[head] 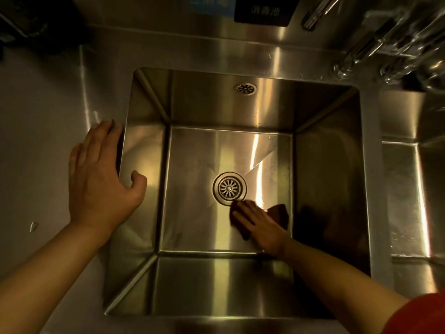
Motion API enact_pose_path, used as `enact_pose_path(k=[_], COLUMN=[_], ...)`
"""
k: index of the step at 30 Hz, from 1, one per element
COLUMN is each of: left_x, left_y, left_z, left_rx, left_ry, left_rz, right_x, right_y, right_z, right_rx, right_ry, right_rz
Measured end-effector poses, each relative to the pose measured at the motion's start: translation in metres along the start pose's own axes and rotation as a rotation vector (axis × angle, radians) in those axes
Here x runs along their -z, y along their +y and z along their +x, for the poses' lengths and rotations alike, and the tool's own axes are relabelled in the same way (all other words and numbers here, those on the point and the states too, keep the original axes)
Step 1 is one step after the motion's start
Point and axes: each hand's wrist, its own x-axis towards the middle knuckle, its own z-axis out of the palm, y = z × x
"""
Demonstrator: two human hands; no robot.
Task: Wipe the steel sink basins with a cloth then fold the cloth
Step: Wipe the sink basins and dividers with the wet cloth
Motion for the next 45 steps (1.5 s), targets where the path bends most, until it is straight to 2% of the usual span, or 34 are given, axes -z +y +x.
enact_pose_path(k=[2,5,11,18,25,27,30,34,40,42,45], left_x=[-0.001,-0.003,-0.003,-0.003,-0.004,-0.004,-0.005,-0.005,-0.002,-0.001,-0.001], left_y=[-0.001,-0.003,-0.005,-0.004,-0.004,-0.005,-0.005,-0.003,-0.001,0.0,-0.001], left_z=[0.0,0.0,0.0,0.0,0.0,0.0,-0.001,0.0,0.0,-0.001,-0.001], left_rx=[-0.002,0.001,0.005,0.002,-0.001,0.003,0.01,0.002,0.003,0.001,0.01], left_ry=[0.003,0.006,-0.004,-0.012,-0.01,-0.003,0.006,0.013,0.002,-0.006,-0.022], left_rz=[0.009,0.015,0.019,0.014,0.007,0.009,0.021,0.008,0.007,0.003,0.004], right_x=[0.019,0.046,0.097,0.112,0.097,0.096,0.111,0.141,0.197,0.211,0.212], right_y=[0.015,0.029,0.041,0.015,0.0,0.002,0.007,0.009,0.016,0.021,0.024], right_z=[0.002,0.028,0.103,0.156,0.156,0.149,0.135,0.107,0.085,0.087,0.095], right_rx=[-0.272,-0.619,-0.81,-0.705,-0.22,-0.125,-0.072,-0.204,-0.184,-0.222,-0.276], right_ry=[0.174,0.308,0.462,0.472,0.296,0.304,0.435,0.808,1.268,1.313,1.222], right_rz=[0.146,0.127,0.157,0.153,-0.075,-0.168,-0.178,-0.024,-0.087,-0.078,-0.09])
